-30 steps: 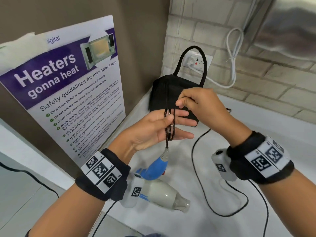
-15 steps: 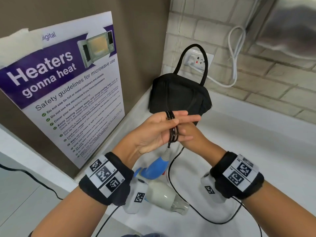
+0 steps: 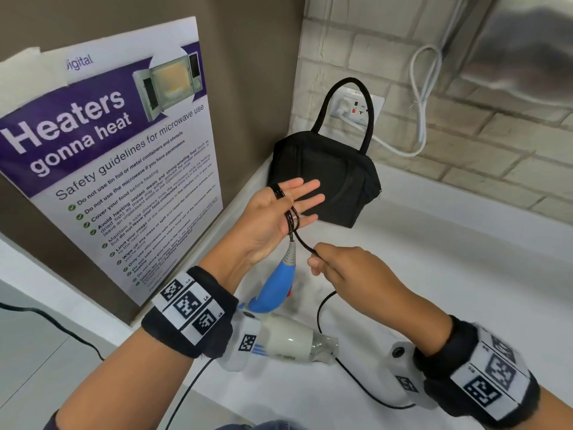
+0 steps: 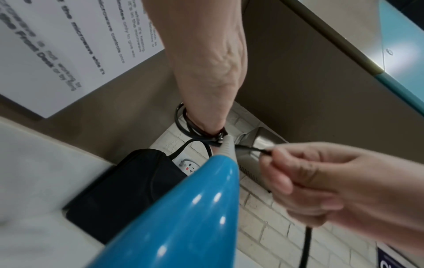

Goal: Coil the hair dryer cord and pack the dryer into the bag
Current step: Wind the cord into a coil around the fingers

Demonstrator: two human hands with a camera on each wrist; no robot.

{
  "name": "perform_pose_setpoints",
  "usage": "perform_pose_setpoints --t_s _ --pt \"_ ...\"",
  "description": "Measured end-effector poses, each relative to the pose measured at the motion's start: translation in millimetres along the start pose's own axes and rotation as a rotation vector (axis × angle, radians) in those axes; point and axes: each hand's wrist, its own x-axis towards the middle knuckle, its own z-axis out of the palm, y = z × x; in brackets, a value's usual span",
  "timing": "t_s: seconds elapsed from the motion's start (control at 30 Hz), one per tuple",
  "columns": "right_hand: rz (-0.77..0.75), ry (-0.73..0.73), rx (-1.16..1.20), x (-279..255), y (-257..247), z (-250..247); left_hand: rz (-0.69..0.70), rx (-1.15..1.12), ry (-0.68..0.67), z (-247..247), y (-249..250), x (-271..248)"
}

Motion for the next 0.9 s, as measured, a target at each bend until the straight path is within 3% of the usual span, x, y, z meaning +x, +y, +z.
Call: perform_pose_setpoints --t_s 0.13,0.33,0.47,0.6,0.7,0.9 --pt "-0.031 0.013 -0.048 -3.3 -8.6 -11.7 -0.001 0.087 0.024 0.3 -2.0 -0.4" --pt "-0.071 0.280 -0.004 21.0 -11.1 -53.2 -0.018 0.212 -0.159 8.8 2.0 -8.9" --pt "-0.086 0.278 -0.054 40.7 -9.6 -69.7 -0.038 0.261 -0.337 8.1 7.3 -15.7" --pt "-0.125 0.335 0.031 52.6 -6.7 -76.2 -0.059 0.165 -0.455 2.2 10.5 -20.8" --pt "-0.139 0.351 0.086 61.0 -3.1 -79.0 -0.101 0.073 -0.480 -2.2 11.6 -25.1" --pt "-0.100 0.325 0.143 71.1 2.8 -69.8 -0.129 0.110 -0.472 -3.5 10.8 -27.8"
